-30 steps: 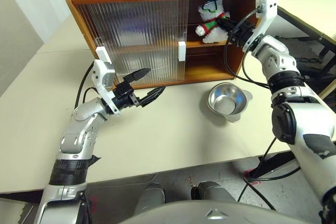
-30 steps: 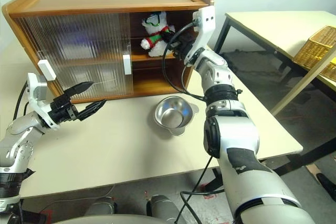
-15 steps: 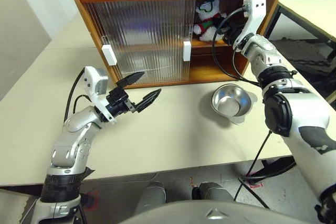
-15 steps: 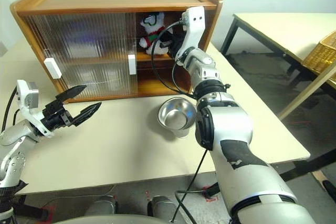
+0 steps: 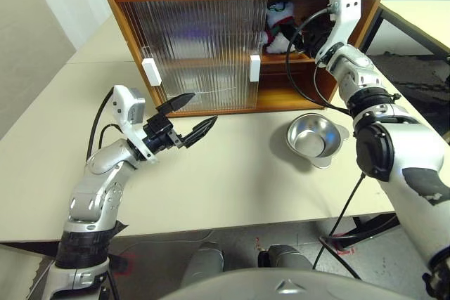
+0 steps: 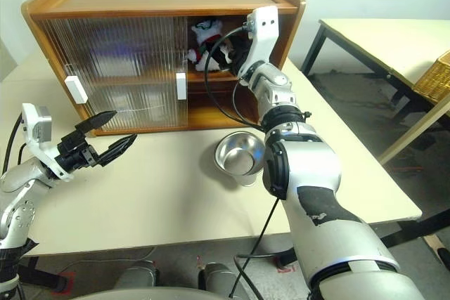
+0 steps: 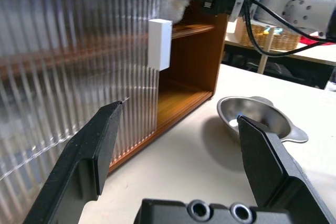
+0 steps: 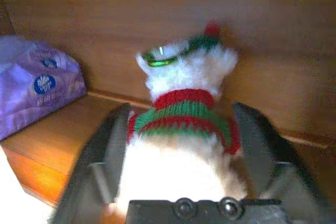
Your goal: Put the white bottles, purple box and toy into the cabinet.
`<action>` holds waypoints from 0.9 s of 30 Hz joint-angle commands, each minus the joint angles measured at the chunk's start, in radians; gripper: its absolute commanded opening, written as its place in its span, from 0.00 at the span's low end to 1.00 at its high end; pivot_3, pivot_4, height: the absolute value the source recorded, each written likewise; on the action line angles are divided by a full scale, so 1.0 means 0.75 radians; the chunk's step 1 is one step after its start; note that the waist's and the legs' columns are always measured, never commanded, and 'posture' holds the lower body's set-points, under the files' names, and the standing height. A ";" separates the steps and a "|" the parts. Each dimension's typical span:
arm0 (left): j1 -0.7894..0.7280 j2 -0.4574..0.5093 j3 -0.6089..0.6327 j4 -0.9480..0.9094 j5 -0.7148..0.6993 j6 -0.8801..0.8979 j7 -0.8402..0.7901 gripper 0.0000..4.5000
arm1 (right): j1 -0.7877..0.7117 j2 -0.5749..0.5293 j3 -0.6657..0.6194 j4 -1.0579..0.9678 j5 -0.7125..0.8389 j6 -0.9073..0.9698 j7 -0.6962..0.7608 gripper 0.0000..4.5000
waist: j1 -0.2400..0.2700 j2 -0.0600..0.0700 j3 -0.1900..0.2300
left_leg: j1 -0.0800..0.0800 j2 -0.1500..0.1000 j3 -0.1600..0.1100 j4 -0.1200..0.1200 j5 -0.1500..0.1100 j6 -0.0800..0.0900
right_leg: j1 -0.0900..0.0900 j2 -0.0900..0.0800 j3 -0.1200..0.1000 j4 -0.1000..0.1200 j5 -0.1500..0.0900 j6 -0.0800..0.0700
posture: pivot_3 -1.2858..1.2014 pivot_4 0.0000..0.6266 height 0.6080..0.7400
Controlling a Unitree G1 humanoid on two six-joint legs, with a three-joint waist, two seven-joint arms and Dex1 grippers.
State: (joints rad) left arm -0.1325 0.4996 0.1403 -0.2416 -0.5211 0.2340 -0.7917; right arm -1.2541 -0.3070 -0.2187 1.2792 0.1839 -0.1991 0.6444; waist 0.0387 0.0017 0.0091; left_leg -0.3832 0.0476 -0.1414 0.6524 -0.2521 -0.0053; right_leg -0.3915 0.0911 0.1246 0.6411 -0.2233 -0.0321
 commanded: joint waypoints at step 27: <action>-0.124 -0.005 -0.064 0.192 0.016 -0.018 -0.146 1.00 | 0.938 -0.201 -0.123 -1.309 0.377 0.722 0.136 0.99 | -0.090 -0.001 0.000 | 0.014 -0.010 0.015 0.013 0.002 0.003 | 0.018 0.003 0.001 0.006 -0.007 0.018 | 0.49 0.00 1.00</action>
State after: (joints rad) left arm -0.2162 0.4938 0.1005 -0.1121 -0.5144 0.2230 -0.8925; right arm -0.5667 -0.4532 -0.3007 0.3360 0.4352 0.2904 0.7601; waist -0.0285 0.0008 0.0094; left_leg -0.3702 0.0402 -0.1298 0.6619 -0.2504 -0.0030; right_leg -0.3755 0.0932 0.1256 0.6459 -0.2285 -0.0182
